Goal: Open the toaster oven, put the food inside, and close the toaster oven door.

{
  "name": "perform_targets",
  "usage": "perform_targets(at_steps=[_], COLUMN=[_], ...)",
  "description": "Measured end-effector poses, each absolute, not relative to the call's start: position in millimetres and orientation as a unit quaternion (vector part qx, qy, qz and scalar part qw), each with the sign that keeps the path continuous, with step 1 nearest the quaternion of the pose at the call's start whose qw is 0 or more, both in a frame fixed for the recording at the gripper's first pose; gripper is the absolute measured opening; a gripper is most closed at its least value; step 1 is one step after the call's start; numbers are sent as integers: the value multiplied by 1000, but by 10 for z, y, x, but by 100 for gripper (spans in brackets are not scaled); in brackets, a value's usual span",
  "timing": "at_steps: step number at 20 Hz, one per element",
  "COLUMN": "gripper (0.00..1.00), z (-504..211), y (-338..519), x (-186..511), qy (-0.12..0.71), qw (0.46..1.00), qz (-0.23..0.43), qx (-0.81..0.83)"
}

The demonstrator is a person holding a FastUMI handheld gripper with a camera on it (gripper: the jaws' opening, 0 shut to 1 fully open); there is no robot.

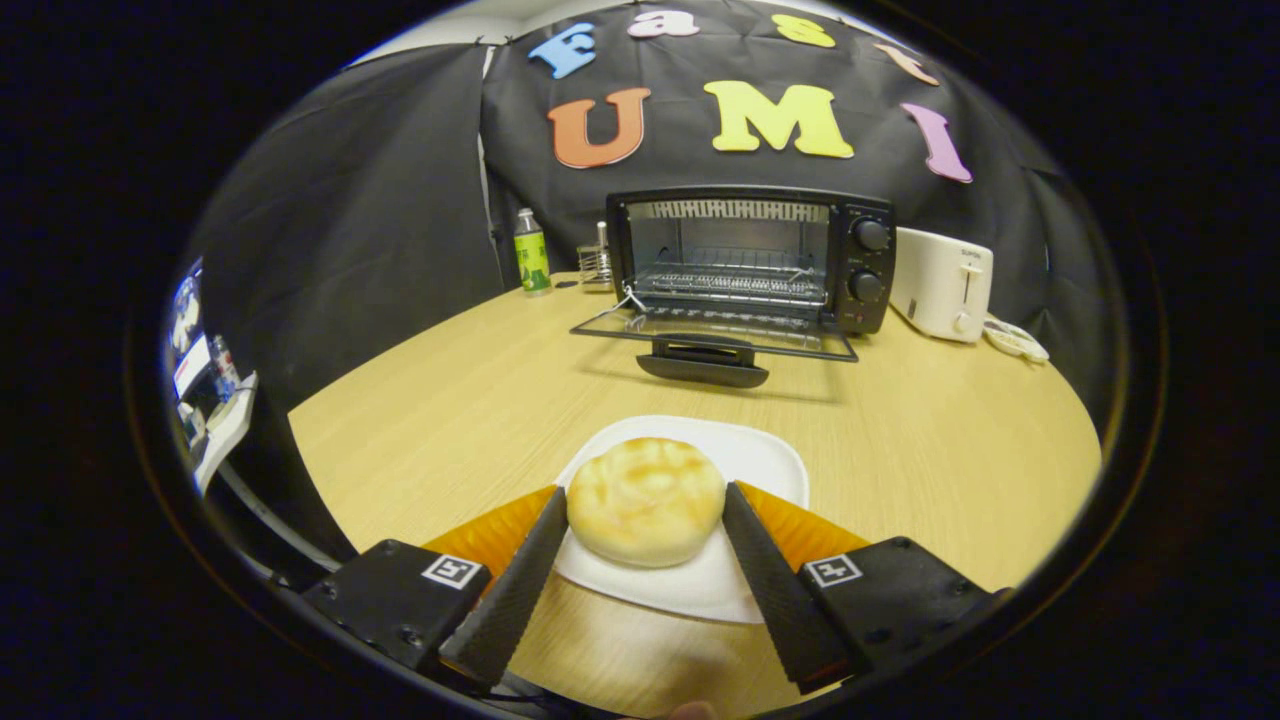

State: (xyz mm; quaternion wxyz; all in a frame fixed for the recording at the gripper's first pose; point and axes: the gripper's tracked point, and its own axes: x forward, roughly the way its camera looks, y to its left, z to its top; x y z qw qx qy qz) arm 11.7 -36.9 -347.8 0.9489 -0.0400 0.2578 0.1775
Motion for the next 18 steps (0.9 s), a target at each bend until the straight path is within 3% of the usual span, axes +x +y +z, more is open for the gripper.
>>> perform_targets(at_steps=[7,18], gripper=[66,54], z=[-3267,-2660], y=[-353,-424], x=[143,388], qy=[219,184], qw=[956,969], qz=[189,167], qx=[-52,11])
